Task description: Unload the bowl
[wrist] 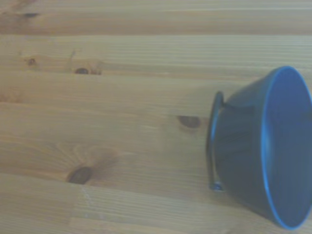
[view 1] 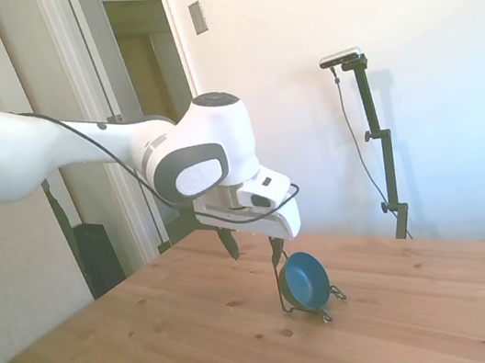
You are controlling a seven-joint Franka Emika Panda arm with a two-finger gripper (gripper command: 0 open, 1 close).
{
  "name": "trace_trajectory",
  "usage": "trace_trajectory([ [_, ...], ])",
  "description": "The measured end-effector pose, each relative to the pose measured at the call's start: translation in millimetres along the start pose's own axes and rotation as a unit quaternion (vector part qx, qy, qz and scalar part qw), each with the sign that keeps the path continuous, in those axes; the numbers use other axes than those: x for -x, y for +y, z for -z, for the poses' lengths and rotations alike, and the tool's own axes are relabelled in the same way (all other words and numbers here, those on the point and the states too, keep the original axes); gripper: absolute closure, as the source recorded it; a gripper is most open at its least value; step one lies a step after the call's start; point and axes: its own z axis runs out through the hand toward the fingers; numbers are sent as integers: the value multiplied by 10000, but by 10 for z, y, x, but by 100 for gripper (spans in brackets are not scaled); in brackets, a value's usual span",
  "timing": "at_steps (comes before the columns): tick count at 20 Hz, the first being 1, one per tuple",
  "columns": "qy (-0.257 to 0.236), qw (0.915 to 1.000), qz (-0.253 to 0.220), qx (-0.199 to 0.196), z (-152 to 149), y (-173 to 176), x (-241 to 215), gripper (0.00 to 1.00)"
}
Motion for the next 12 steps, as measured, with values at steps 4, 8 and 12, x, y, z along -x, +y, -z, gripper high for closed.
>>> trace_trajectory([
  [4, -31, 9995, 288, -79, -62, 139, -194, 0],
  [8, -175, 9968, 730, -257, -257, 115, -313, 0],
  [12, -427, 9919, 1127, -391, -418, 89, -394, 0],
])
